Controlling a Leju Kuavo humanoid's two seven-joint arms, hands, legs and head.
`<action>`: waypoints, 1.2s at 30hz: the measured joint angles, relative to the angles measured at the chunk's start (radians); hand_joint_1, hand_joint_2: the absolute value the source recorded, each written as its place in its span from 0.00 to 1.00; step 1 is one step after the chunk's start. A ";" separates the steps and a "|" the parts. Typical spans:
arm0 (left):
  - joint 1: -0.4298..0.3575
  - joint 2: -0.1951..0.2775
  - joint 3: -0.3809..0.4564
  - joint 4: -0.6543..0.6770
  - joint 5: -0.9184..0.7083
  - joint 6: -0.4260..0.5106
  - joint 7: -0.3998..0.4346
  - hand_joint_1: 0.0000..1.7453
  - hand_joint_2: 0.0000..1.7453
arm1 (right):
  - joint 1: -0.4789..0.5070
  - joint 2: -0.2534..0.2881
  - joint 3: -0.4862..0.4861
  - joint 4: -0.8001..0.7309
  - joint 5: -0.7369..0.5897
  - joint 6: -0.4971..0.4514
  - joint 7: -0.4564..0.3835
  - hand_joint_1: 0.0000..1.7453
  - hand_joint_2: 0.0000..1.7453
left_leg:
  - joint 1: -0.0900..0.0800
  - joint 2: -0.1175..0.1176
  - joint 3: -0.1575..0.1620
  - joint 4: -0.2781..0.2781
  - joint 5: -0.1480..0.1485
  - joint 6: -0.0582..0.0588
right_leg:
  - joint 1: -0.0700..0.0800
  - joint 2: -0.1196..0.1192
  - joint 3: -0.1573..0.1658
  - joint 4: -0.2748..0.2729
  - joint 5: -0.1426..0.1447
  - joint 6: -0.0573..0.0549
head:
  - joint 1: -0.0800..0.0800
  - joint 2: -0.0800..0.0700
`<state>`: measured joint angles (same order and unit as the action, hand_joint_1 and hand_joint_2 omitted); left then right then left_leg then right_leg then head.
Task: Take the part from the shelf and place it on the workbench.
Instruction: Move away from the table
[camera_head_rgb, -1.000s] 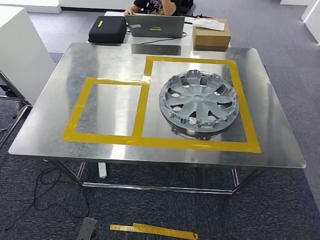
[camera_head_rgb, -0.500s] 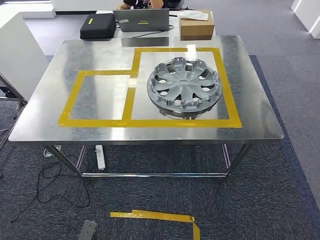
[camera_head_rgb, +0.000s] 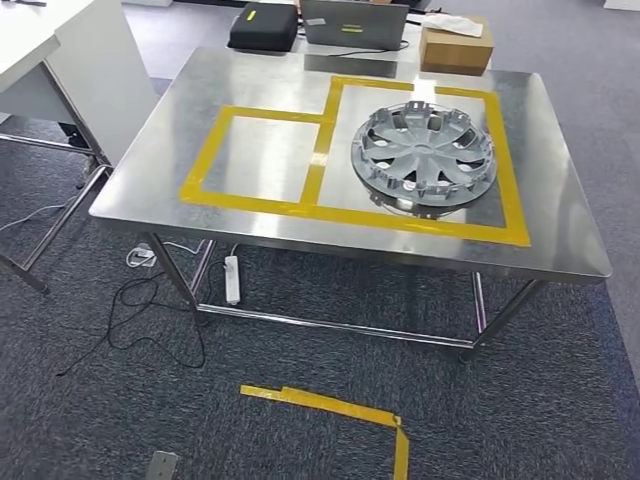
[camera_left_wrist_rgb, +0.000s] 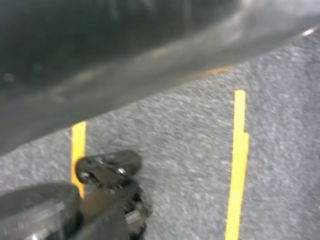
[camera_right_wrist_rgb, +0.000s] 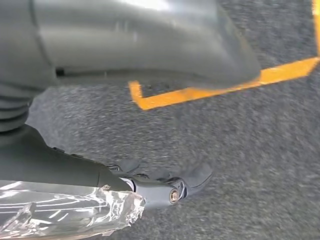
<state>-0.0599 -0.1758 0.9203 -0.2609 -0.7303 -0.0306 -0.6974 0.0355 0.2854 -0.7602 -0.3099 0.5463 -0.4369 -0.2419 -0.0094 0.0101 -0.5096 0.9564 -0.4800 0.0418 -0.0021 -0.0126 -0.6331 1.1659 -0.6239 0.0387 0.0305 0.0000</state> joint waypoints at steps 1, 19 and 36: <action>0.002 0.005 0.001 0.000 -0.001 -0.004 0.000 0.00 0.00 | 0.000 -0.001 0.000 0.005 0.002 0.000 0.000 0.00 0.00 | -0.003 -0.009 -0.017 0.001 0.014 0.002 | 0.000 0.006 -0.010 0.060 -0.029 -0.002 | 0.000 0.000; 0.013 0.026 0.012 0.000 -0.002 -0.008 0.000 0.00 0.00 | -0.004 -0.009 0.000 0.037 0.005 0.003 0.000 0.00 0.00 | 0.031 -0.013 -0.156 0.306 -0.054 -0.094 | -0.007 -0.054 0.139 -0.215 0.124 -0.047 | -0.014 0.000; 0.028 0.014 0.066 -0.002 -0.059 -0.009 0.002 0.00 0.00 | 0.001 -0.008 -0.011 0.034 0.147 0.052 -0.035 0.00 0.00 | -0.003 -0.074 -0.088 0.021 0.055 -0.014 | -0.001 0.043 0.101 -0.035 0.055 -0.021 | -0.014 0.000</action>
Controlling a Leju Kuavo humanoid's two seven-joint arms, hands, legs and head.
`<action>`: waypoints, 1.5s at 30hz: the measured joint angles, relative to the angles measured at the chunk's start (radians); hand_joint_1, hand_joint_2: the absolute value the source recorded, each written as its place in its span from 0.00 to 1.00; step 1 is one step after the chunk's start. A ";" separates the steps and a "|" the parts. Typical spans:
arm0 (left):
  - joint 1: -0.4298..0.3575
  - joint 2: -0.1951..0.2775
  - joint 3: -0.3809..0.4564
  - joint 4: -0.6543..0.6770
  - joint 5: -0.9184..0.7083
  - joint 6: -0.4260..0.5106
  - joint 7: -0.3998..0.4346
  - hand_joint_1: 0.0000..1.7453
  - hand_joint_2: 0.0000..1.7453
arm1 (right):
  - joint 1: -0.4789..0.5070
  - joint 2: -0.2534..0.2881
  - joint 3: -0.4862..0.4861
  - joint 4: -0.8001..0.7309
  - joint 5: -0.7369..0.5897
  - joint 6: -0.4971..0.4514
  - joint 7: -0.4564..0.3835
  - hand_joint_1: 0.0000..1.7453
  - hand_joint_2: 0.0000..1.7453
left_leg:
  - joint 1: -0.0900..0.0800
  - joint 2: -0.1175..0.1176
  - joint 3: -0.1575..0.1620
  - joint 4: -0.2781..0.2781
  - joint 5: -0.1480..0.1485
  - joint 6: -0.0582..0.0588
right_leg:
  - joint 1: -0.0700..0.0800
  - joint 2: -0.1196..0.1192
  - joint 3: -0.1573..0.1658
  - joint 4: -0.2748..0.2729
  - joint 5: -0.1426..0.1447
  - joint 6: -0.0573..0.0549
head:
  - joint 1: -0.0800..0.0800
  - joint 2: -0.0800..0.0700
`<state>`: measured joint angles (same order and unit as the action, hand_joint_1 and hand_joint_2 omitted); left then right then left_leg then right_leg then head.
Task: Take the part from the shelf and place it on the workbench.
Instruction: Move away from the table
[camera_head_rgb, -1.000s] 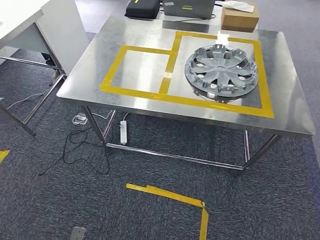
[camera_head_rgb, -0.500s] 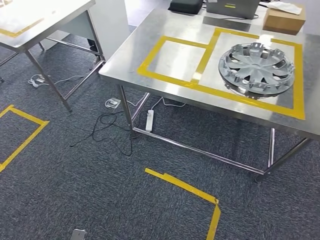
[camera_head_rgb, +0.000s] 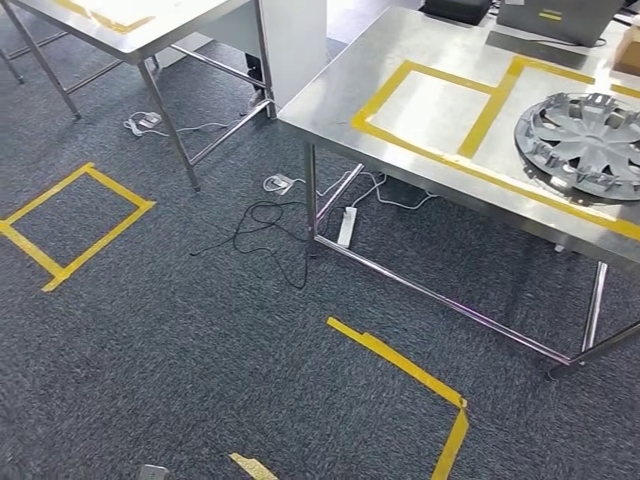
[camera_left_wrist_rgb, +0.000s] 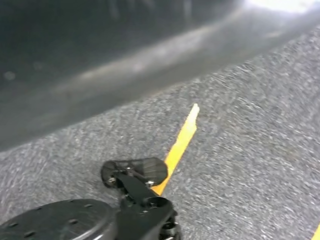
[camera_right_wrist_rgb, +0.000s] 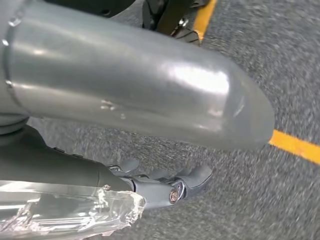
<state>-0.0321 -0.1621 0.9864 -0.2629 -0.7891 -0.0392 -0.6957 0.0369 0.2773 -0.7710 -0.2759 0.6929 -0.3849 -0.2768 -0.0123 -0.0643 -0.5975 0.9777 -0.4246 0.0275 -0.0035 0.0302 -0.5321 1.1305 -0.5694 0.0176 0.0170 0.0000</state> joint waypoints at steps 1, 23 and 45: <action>0.000 -0.003 0.005 -0.001 -0.007 0.001 0.000 0.00 0.00 | 0.000 0.001 -0.004 -0.002 0.011 0.003 0.000 0.00 0.00 | -0.002 -0.013 -0.007 0.002 0.007 -0.002 | -0.001 0.022 0.045 -0.071 0.013 -0.005 | -0.001 0.000; 0.005 -0.062 0.107 -0.052 -0.148 0.003 0.006 0.00 0.00 | -0.015 0.015 -0.163 -0.023 0.229 0.027 0.018 0.00 0.00 | 0.002 0.090 0.051 -0.005 -0.039 0.007 | -0.003 -0.097 0.071 -0.108 -0.046 0.013 | -0.015 0.000; -0.001 -0.081 0.154 -0.062 -0.194 -0.004 0.003 0.00 0.00 | -0.018 0.018 -0.266 -0.030 0.297 0.030 0.017 0.00 0.00 | 0.019 0.073 -0.063 0.223 -0.097 -0.051 | -0.018 -0.101 0.040 -0.134 0.027 -0.012 | -0.029 0.000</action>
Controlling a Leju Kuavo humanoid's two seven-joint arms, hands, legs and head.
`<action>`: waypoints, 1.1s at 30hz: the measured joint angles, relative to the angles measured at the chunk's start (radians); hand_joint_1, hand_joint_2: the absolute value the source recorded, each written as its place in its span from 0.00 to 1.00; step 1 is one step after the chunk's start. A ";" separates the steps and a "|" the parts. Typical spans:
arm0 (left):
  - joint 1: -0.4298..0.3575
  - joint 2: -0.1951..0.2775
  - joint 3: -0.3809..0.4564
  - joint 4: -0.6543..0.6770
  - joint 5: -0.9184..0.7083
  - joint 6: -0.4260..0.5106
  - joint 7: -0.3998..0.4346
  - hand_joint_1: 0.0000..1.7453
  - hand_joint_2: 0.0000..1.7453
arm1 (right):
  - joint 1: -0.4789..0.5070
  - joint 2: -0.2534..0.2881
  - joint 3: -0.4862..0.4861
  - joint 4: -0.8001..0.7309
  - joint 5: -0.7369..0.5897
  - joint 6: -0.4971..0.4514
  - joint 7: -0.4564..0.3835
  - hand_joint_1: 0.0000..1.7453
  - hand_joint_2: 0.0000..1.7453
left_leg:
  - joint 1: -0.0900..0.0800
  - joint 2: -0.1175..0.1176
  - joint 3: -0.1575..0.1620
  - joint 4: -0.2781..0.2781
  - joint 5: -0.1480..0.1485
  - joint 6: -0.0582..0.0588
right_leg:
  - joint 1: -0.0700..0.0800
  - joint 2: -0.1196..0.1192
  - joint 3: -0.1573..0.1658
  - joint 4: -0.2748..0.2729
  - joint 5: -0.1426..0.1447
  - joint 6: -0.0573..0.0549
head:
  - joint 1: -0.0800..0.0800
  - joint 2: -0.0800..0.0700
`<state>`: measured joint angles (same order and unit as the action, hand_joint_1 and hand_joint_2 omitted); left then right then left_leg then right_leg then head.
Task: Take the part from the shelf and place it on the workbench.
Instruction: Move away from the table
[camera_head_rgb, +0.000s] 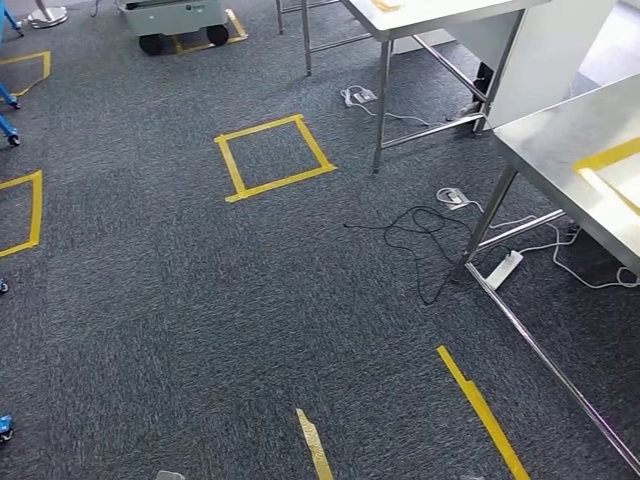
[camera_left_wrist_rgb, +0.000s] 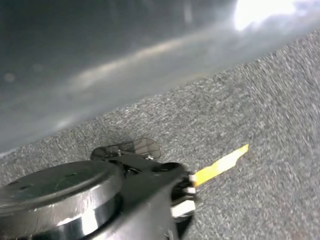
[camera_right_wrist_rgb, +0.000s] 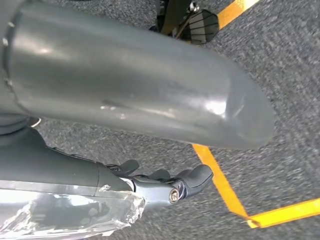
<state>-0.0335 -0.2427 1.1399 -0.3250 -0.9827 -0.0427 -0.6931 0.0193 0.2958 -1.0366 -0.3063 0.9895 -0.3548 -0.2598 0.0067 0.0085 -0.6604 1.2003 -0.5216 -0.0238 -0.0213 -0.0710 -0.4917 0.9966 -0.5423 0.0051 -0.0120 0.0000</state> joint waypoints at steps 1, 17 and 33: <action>0.000 0.000 0.001 -0.001 0.000 0.000 0.000 0.00 0.00 | -0.001 0.000 -0.001 0.000 0.000 0.000 0.000 0.00 0.00 | -0.003 0.024 0.040 -0.071 0.027 0.003 | 0.001 -0.011 0.002 0.000 -0.002 0.003 | 0.000 0.000; -0.003 -0.003 0.006 -0.008 0.000 0.000 0.000 0.00 0.00 | 0.001 0.002 -0.005 0.000 0.003 0.004 -0.002 0.00 0.00 | -0.020 -0.099 0.095 -0.196 0.057 0.060 | -0.002 0.133 -0.062 0.080 -0.002 0.026 | 0.009 0.000; -0.001 -0.006 0.010 -0.014 0.000 -0.002 -0.001 0.00 0.00 | 0.003 0.013 -0.019 -0.015 0.011 0.011 -0.015 0.00 0.00 | -0.006 0.052 0.070 -0.151 0.054 0.010 | 0.006 -0.020 -0.007 0.002 -0.001 0.008 | -0.004 0.000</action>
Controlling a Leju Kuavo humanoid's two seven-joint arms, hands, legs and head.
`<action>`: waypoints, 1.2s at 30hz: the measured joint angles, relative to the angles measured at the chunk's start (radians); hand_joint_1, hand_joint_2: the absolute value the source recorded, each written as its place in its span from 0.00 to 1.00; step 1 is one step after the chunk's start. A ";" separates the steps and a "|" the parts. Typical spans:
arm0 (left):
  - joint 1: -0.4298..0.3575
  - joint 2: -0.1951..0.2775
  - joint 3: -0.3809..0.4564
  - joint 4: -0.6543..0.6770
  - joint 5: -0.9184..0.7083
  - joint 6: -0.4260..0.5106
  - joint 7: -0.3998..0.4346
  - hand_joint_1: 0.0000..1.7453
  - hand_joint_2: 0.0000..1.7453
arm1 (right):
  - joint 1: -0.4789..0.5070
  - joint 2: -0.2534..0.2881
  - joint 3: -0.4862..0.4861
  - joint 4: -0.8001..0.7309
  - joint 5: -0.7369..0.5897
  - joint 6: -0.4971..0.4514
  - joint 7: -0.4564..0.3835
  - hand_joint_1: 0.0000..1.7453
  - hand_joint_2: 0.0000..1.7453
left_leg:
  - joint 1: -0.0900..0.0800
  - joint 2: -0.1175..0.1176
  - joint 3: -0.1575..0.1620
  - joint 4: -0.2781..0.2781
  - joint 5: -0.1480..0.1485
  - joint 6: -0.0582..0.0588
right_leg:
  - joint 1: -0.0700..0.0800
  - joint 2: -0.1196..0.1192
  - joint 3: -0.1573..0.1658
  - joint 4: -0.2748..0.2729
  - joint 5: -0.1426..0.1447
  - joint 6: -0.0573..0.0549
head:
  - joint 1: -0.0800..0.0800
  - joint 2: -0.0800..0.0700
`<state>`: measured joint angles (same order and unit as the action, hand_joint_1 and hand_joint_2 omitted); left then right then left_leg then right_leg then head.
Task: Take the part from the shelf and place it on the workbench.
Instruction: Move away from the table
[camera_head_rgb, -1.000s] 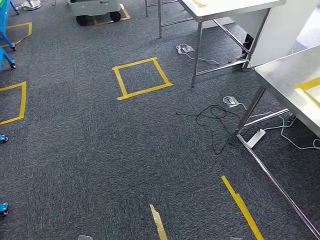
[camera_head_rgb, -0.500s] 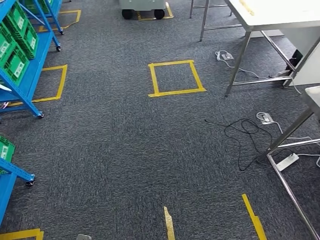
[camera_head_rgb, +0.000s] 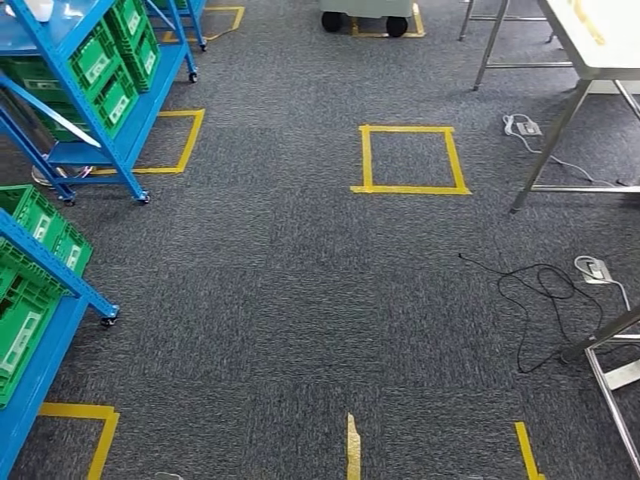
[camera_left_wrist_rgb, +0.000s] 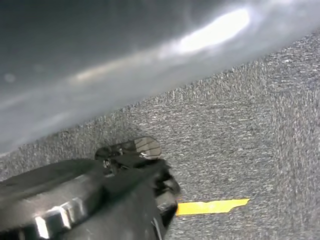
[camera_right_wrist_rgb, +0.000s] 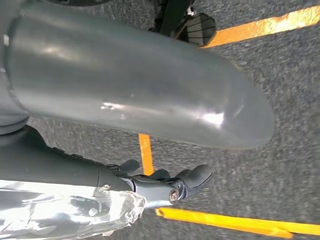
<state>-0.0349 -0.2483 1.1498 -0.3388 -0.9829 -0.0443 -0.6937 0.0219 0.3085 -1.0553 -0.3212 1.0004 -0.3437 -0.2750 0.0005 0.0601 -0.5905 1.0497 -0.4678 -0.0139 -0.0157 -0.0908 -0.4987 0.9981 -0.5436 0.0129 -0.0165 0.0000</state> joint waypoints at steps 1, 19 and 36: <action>-0.002 0.000 0.000 -0.001 0.000 0.000 0.000 0.00 0.00 | 0.000 0.001 0.000 -0.001 0.000 0.000 0.000 0.00 0.00 | -0.005 0.012 0.012 -0.025 0.000 0.005 | 0.002 -0.010 0.000 0.000 -0.004 0.007 | 0.001 0.000; 0.002 -0.018 0.023 -0.028 -0.019 0.000 -0.003 0.00 0.00 | -0.002 0.009 -0.036 -0.021 0.049 0.011 0.002 0.00 0.00 | -0.006 -0.194 0.016 -0.039 -0.003 0.019 | -0.007 0.160 -0.042 0.016 0.029 0.003 | 0.013 0.000; 0.000 -0.028 0.042 -0.049 -0.038 0.000 -0.002 0.00 0.00 | -0.009 0.023 -0.065 -0.034 0.080 0.015 0.001 0.00 0.00 | -0.011 -0.020 0.025 -0.048 -0.006 0.037 | -0.001 0.007 -0.004 0.030 -0.030 0.025 | 0.003 0.000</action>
<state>-0.0344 -0.2759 1.1913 -0.3877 -1.0205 -0.0446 -0.6953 0.0129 0.3313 -1.1207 -0.3551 1.0806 -0.3288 -0.2744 -0.0108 0.0396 -0.5656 1.0017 -0.4734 0.0228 -0.0171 -0.0842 -0.5029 1.0278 -0.5737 0.0377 -0.0138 0.0000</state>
